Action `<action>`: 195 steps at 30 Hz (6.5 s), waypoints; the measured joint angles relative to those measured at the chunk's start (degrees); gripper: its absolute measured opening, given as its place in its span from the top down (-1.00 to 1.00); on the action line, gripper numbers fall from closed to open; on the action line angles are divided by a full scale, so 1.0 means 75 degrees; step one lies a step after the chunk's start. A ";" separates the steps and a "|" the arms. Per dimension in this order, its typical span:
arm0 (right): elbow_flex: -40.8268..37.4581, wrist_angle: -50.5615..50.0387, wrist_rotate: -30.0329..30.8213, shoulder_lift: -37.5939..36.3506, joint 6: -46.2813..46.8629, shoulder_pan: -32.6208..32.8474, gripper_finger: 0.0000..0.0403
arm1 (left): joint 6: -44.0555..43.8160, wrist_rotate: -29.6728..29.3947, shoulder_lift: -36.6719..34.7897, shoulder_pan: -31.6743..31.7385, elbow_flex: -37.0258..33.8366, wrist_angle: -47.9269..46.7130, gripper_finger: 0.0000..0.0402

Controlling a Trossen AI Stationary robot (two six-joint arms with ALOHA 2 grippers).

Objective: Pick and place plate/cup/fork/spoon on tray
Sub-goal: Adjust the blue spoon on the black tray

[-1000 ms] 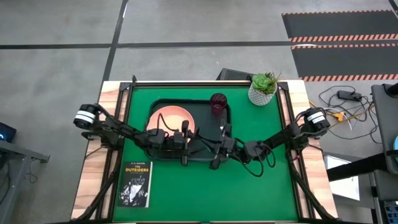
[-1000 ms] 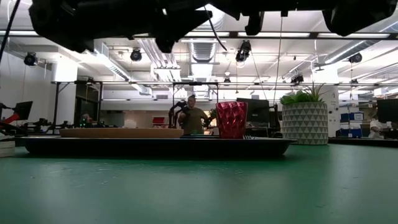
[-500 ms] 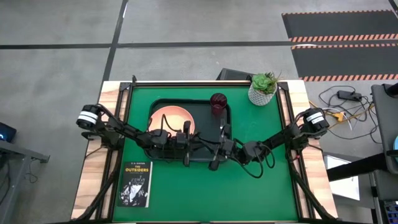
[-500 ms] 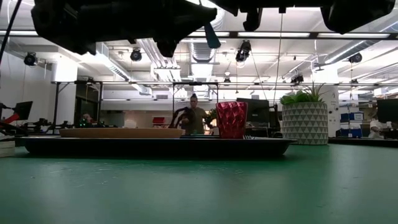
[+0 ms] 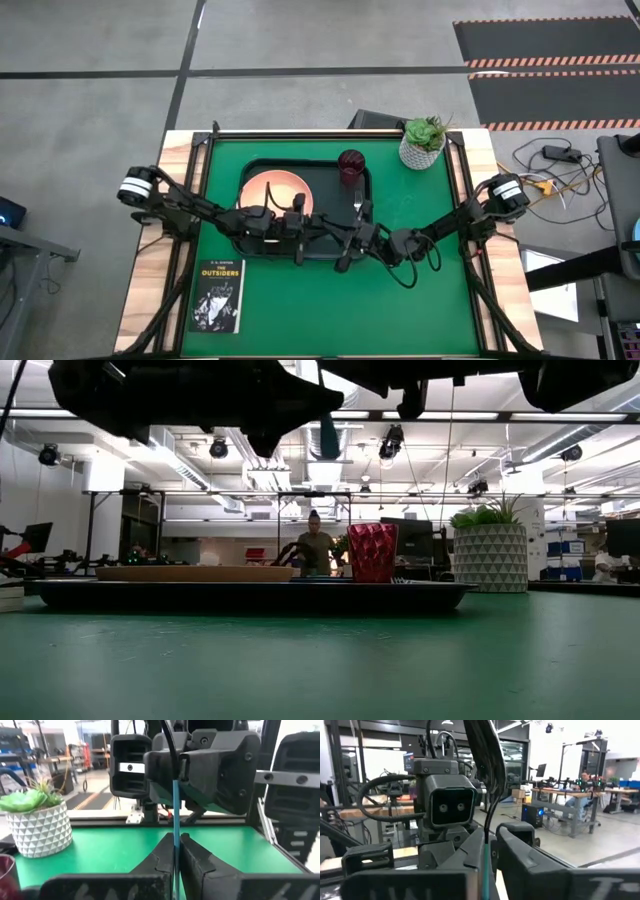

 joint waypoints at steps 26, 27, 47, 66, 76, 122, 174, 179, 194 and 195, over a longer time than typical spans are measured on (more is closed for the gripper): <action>0.1642 -0.6143 -0.0637 -0.0920 0.2577 -0.0129 0.21 | -0.0519 0.0205 -0.1689 0.0097 -0.0111 -0.2584 1.00; 0.1804 -0.6328 -0.0638 -0.0886 0.2639 -0.0160 0.21 | -0.0519 0.0205 -0.1692 0.0097 -0.0111 -0.2585 1.00; 0.2372 -0.7033 -0.0834 -0.0799 0.2210 -0.0302 0.93 | -0.0329 0.0199 -0.1651 0.0094 -0.0105 -0.2553 1.00; 0.2369 -0.7326 -0.0955 -0.0806 0.2636 -0.0494 0.96 | -0.0361 0.0094 -0.1651 0.0106 -0.0099 -0.2649 1.00; 0.2369 -0.7460 -0.1144 -0.0818 0.2695 -0.0597 0.96 | -0.0364 0.0103 -0.1652 0.0120 -0.0102 -0.2586 0.93; -0.0650 -0.5273 -0.3812 -0.0305 0.8276 -0.2674 0.96 | -0.0166 0.0135 -0.5504 0.0085 -0.0755 -0.6145 0.25; -0.0250 -0.5928 -0.3283 -0.0037 0.7284 -0.2334 0.63 | -0.0166 0.0138 -0.5460 0.0079 -0.0758 -0.6181 0.25; 0.0250 -0.7495 -0.3229 -0.0336 0.7065 -0.2223 0.63 | -0.0172 0.0138 -0.5457 0.0079 -0.0852 -0.6137 0.25; 0.2250 -1.1353 -0.3225 -0.0305 0.6001 -0.2086 0.66 | -0.0815 0.0138 -0.5455 0.0073 -0.1372 -0.5240 0.25; 0.2353 -1.1520 -0.3225 -0.0305 0.5899 -0.2087 0.66 | -0.0902 0.0138 -0.5455 0.0073 -0.1398 -0.5243 0.25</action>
